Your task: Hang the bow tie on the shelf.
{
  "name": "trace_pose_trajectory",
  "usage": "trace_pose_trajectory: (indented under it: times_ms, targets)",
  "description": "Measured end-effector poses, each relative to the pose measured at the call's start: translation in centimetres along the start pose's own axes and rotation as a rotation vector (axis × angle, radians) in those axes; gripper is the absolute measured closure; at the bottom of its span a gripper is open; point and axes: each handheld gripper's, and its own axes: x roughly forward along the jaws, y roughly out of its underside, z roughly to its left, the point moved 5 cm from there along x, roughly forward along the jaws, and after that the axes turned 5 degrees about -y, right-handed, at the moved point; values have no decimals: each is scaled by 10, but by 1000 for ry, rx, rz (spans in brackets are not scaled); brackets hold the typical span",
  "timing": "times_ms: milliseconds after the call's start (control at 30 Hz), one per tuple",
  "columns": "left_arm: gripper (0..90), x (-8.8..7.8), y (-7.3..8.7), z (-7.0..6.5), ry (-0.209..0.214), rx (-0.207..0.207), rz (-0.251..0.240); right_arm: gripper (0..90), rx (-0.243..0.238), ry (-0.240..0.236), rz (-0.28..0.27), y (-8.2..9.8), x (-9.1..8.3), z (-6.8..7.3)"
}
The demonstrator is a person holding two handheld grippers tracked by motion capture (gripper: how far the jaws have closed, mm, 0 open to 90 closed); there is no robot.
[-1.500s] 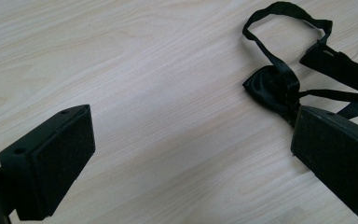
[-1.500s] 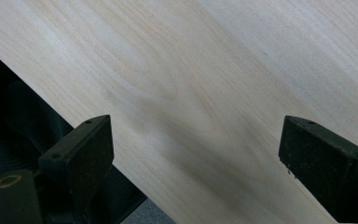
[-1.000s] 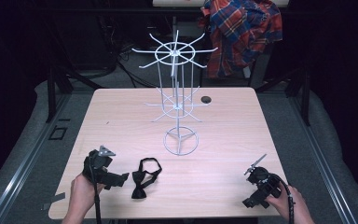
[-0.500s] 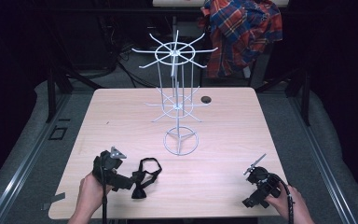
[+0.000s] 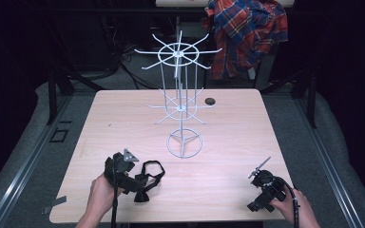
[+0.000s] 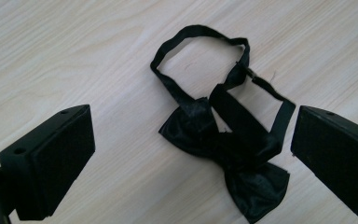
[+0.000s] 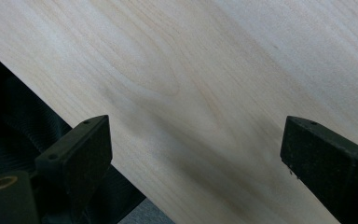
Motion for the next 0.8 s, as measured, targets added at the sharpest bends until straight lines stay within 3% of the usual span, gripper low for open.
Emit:
trace_pose_trajectory:
  times_ms: [233, 533, 633, 800]
  targets:
    - [0, 9, -13, -15, -12, 51, 8, 85, 2, -1, 3, 0, 0, 0]
    - [0, 16, -23, -24, -5, 73, 18, 85, 5, -8, 5, 1, 1, 0]
    - [6, 21, -28, -31, 3, 100, 49, 88, 9, -1, 6, 1, 1, -1]
    - [1, 31, -27, -34, 27, 103, 100, 88, 6, -1, 8, 2, 0, -1]
